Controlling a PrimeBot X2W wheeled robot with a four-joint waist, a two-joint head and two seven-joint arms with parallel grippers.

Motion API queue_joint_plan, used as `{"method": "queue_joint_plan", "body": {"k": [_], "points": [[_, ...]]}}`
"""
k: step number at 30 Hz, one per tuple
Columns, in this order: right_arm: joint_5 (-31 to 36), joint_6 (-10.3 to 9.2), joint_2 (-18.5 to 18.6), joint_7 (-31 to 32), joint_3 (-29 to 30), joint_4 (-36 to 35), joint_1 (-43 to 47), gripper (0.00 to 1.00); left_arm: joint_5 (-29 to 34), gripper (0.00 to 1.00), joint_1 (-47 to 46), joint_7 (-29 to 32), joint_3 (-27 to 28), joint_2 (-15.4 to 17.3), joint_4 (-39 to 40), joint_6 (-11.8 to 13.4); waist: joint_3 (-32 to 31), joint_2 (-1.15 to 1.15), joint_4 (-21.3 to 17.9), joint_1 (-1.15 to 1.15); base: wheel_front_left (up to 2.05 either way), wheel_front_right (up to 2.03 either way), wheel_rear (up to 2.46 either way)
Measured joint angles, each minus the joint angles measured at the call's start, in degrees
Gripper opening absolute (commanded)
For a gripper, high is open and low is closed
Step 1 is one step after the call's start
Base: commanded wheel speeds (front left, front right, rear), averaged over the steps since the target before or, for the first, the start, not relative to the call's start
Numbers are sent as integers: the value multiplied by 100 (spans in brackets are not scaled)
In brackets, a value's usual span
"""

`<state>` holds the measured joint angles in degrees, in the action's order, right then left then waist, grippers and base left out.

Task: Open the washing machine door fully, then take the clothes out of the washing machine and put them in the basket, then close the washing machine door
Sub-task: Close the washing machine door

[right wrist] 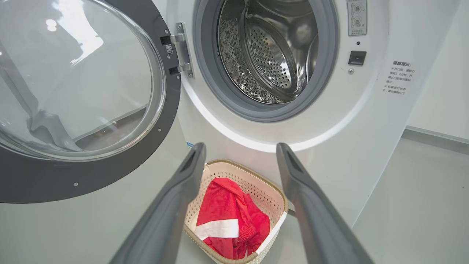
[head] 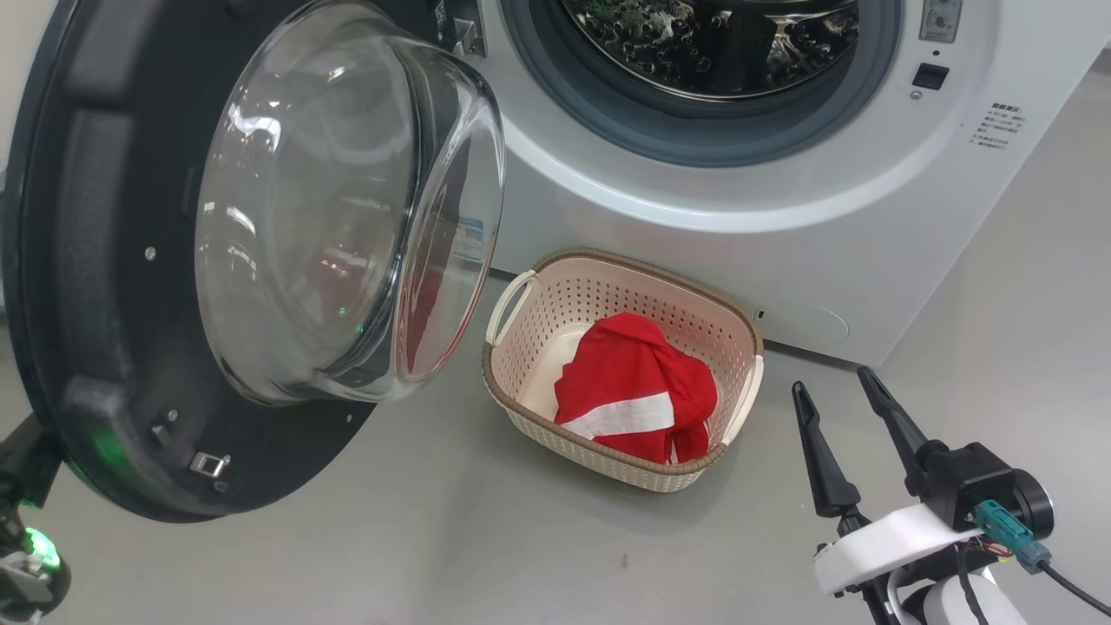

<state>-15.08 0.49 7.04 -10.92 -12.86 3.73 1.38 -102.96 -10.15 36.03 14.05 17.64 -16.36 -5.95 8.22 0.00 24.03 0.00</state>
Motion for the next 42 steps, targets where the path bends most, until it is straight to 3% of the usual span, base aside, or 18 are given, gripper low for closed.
{"method": "queue_joint_plan", "body": {"k": [13,24,42], "points": [[-2,1,-77,-18,-55,33,-13,100,-338,0,542,409,-20,-371,859,-92,10,0,-282,0,0,0,0],[-45,1,-137,-75,-112,59,-109,100,-319,0,893,764,-323,-472,1561,-93,-5,0,-584,0,0,0,0],[-63,5,-242,-151,-224,151,-350,100,-332,0,1079,928,-503,-864,2151,-93,129,0,-1504,0,0,0,0]]}}
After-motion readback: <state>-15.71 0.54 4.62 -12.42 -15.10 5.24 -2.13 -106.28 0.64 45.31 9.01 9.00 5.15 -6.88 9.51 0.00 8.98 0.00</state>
